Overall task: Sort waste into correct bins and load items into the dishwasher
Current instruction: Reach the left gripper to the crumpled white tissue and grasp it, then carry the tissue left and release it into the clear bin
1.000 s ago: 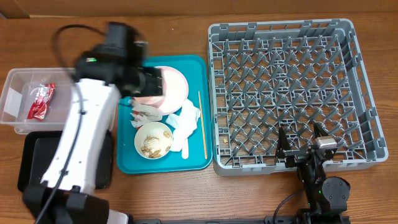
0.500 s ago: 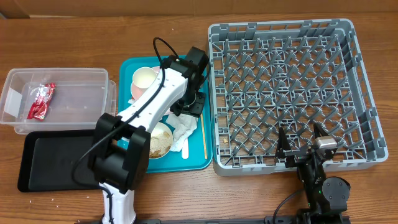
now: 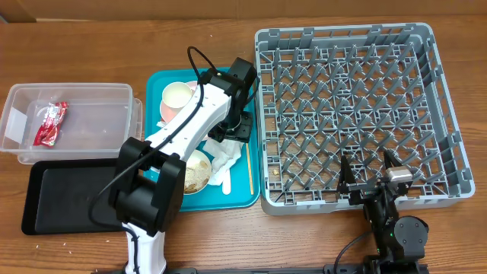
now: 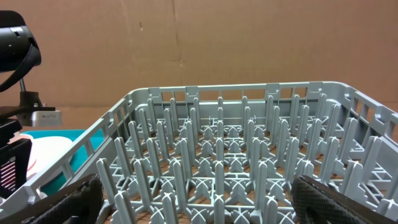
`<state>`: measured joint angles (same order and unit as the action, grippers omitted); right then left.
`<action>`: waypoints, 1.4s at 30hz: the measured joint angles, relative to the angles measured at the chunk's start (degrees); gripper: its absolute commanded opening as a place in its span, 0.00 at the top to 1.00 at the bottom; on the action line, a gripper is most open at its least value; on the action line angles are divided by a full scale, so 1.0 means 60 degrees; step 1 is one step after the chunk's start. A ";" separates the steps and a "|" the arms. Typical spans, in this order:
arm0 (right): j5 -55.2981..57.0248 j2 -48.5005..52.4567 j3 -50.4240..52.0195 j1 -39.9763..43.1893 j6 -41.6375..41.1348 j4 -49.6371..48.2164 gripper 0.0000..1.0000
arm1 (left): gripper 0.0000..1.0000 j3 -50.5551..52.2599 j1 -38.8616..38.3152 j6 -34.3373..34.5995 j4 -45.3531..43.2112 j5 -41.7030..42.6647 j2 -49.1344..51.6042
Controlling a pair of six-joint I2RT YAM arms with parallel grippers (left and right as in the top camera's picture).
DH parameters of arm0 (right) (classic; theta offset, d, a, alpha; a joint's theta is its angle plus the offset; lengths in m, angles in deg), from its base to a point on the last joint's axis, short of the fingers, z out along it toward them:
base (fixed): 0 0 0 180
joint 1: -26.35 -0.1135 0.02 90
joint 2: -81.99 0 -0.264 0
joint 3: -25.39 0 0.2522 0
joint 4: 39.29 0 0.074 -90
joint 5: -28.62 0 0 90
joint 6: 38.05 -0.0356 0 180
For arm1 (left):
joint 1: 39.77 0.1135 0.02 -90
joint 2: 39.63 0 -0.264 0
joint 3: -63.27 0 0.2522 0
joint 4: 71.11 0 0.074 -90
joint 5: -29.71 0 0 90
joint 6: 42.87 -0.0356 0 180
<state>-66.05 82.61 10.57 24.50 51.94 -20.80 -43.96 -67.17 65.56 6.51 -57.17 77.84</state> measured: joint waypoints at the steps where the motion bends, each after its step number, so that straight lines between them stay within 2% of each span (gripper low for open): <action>1: 0.0000 0.0000 0.0000 -0.0004 0.0000 -0.0004 0.00 | 0.43 -0.0004 0.0000 0.0076 0.0000 0.0004 0.0000; 6: 0.0000 0.0000 0.0000 0.0000 0.0004 0.0000 0.00 | 0.43 0.0590 -0.0004 0.0484 -0.0605 -0.0004 0.0000; 9: 0.0000 0.0000 0.0000 -0.0004 0.0000 -0.0007 0.00 | 0.51 0.1005 0.0000 0.0583 -0.1013 0.0000 0.0000; 12: 0.0000 0.0000 0.0000 -0.0004 0.0000 -0.0007 0.00 | 0.65 0.1038 0.0000 0.0667 -0.1195 0.0000 0.0000; 13: 0.0000 0.0000 0.0000 -0.0004 0.0000 0.0000 0.00 | 0.74 0.1038 0.0000 0.0670 -0.1231 0.0000 0.0000; 15: 0.0000 0.0000 0.0000 -0.0004 0.0004 -0.0007 0.00 | 0.80 0.1038 0.0000 0.0648 -0.1228 -0.0004 0.0000; 16: 0.0000 0.0000 0.0000 -0.0004 0.0000 -0.0004 0.00 | 0.91 0.1038 0.0000 0.0696 -0.1228 0.0004 0.0000; 17: 0.0004 0.0000 0.0000 -0.0004 0.0000 -0.0004 0.00 | 0.96 0.1038 0.0000 0.0685 -0.1231 0.0000 0.0000; 22: 0.0000 0.0000 0.0000 0.0000 0.0000 -0.0004 0.00 | 0.96 0.1038 0.0000 0.0652 -0.1045 0.0004 0.0000; 26: 0.0000 0.0004 0.0000 -0.0004 0.0000 -0.0004 0.00 | 0.96 0.0357 0.0000 0.0561 0.0055 -0.0004 0.0058; 35: -0.0004 0.0004 0.0000 -0.0004 0.0000 0.0000 0.00 | 0.96 -0.3861 0.0390 0.0135 0.2517 -0.0098 0.0120; 40: 0.0004 0.0000 0.0000 0.0000 0.0000 0.0000 0.00 | 0.96 -0.4983 0.1428 0.0080 0.3457 -0.0321 0.0120; 42: 0.0000 0.0000 0.0000 0.0000 0.0000 -0.0004 0.00 | 0.96 -0.5125 0.2714 0.0080 0.3559 -0.0397 0.0124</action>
<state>-66.05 82.61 10.57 24.50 51.94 -20.82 -74.71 -50.88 66.04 27.86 -59.56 78.58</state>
